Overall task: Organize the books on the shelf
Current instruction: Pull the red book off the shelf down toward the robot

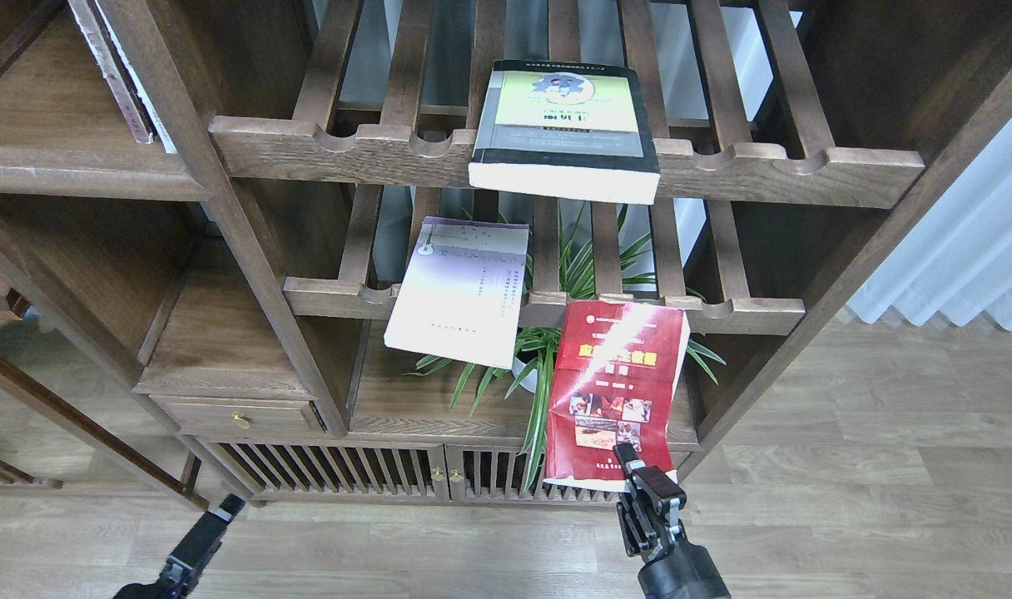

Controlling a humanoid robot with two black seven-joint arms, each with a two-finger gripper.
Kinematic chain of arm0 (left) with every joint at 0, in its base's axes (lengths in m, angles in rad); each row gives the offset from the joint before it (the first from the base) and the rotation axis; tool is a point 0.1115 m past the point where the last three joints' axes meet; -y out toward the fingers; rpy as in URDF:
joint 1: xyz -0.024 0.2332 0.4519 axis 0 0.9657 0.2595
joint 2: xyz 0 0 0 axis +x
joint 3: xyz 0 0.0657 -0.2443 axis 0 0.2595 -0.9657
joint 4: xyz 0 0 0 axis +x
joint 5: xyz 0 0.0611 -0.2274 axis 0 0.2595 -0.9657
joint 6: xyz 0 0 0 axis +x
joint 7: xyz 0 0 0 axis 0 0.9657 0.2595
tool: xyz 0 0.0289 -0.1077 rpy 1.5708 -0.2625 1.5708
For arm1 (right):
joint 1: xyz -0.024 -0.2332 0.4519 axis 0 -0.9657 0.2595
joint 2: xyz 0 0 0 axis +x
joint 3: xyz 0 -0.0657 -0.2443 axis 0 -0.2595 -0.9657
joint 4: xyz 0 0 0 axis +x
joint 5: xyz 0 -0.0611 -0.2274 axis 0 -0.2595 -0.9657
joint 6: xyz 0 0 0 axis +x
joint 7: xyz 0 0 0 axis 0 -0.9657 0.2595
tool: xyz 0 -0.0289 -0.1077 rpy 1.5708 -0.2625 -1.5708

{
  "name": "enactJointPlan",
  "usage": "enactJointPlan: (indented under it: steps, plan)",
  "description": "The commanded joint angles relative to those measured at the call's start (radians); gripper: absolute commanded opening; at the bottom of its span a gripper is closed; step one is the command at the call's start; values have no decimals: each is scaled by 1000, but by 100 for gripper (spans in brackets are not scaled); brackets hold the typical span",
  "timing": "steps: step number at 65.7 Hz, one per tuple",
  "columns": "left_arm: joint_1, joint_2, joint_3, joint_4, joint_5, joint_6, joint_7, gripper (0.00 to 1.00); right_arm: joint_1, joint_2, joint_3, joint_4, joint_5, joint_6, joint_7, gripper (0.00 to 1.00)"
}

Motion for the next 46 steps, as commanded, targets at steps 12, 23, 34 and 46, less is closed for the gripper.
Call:
enactJointPlan:
  steps: [12, 23, 34, 46]
  plan:
    - [-12, -46, 44, -46, -5, 0, 9, 100, 11, 5, -109, -26, -23, 0, -105, 13]
    - [-9, -92, 75, -62, -6, 0, -3, 100, 18, 13, -146, -42, -25, 0, -132, 15]
    - [-12, -115, 115, -79, -5, 0, -2, 100, 18, 13, -154, -42, -25, 0, -152, 15]
    - [-23, -156, 167, -69, -5, 0, -5, 100, 18, 13, -187, -42, -25, 0, -172, 15]
